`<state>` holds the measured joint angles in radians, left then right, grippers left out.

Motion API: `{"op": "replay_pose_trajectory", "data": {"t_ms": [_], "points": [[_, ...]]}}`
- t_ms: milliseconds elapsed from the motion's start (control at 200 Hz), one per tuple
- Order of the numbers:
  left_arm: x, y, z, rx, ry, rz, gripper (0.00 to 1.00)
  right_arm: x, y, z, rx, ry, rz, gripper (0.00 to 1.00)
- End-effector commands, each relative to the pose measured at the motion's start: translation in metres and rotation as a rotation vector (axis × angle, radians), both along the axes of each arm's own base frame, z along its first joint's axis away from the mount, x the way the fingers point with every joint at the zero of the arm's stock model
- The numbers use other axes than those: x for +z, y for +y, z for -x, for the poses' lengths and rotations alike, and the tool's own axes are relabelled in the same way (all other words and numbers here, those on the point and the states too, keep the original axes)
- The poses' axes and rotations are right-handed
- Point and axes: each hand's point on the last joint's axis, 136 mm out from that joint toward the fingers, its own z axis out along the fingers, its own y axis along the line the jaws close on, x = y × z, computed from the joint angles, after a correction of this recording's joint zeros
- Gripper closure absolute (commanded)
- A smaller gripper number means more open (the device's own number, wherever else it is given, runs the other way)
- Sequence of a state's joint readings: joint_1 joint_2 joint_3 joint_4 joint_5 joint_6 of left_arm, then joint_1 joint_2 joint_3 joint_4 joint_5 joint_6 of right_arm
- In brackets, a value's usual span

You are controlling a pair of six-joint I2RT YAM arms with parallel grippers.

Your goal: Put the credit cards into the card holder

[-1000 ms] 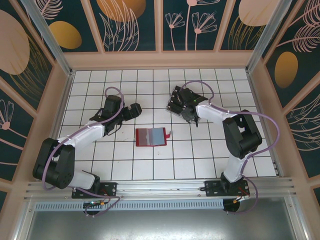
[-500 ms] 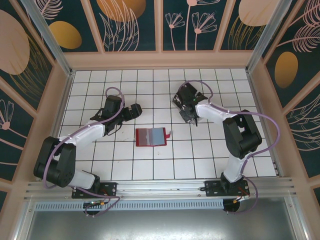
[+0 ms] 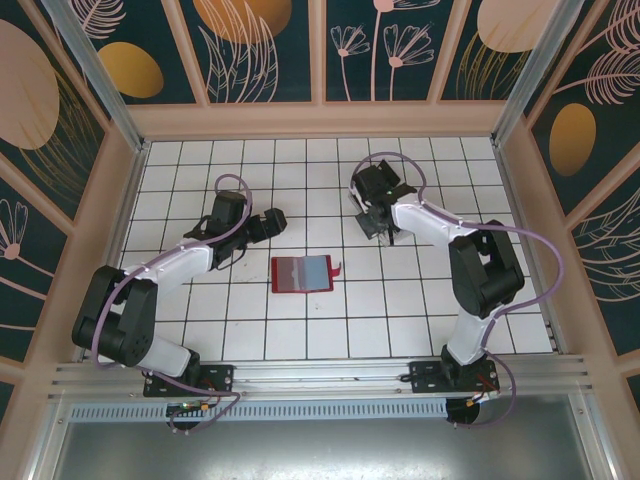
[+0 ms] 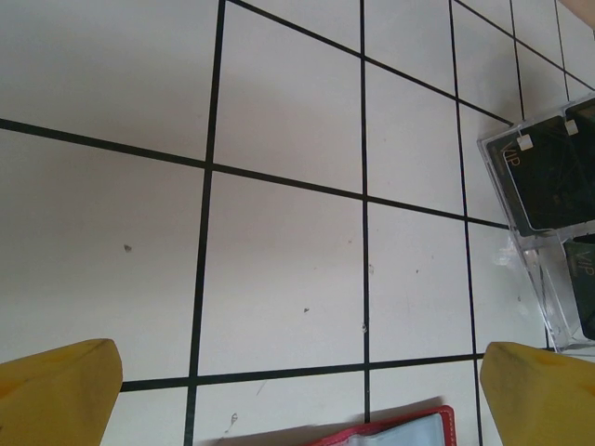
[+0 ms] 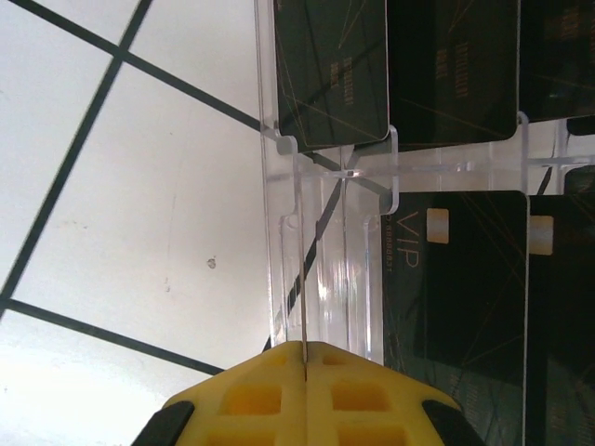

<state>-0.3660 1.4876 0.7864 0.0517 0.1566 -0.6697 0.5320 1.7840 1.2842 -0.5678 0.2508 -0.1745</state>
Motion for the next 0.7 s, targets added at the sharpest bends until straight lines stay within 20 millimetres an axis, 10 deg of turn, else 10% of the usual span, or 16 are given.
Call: {"op": "replay_pose_trajectory", "data": {"t_ms": [0, 360, 696], "points": [[0.013, 0.001, -0.008, -0.009, -0.037, -0.015, 0.01, 0.053, 0.015, -0.004, -0.003, -0.086, -0.112, 1.00], [0.003, 0.014, 0.018, -0.043, 0.004, -0.103, 0.01, 0.124, 0.101, 0.041, 0.007, -0.128, -0.603, 1.00], [-0.020, 0.038, 0.064, -0.016, 0.047, -0.318, 0.02, 0.097, 0.157, 0.098, -0.116, 0.050, -1.156, 1.00]]}}
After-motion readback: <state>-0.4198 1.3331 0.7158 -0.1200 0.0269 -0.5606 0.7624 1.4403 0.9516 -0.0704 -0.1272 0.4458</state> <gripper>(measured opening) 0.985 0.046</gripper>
